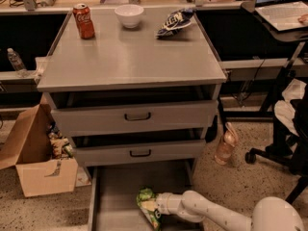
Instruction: Place green rice chip bag into bottom drawer
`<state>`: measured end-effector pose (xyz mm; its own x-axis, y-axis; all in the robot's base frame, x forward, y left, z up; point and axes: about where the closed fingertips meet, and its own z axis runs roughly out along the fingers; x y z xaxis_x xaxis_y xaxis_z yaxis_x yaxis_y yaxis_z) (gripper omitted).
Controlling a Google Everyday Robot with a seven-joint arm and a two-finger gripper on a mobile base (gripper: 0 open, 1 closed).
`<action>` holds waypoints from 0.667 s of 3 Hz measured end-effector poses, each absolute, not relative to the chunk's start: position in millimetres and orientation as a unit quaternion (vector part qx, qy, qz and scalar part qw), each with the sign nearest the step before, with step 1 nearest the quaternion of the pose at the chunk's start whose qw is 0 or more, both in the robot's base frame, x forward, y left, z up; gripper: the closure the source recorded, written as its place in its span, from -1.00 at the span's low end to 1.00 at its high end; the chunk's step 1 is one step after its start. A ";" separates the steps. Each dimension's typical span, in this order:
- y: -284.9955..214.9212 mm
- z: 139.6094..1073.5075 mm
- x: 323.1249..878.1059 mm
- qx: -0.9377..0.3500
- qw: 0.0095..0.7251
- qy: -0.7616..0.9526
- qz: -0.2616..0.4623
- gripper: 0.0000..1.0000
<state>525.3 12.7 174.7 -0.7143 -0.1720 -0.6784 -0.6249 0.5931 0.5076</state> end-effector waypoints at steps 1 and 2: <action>14.1 173.2 523.3 -0.236 0.293 0.842 0.385 -0.01; 14.2 173.2 523.2 -0.236 0.293 0.842 0.385 -0.47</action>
Offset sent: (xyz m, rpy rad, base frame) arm -0.0020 0.0014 -0.0015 0.0016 0.0032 0.0010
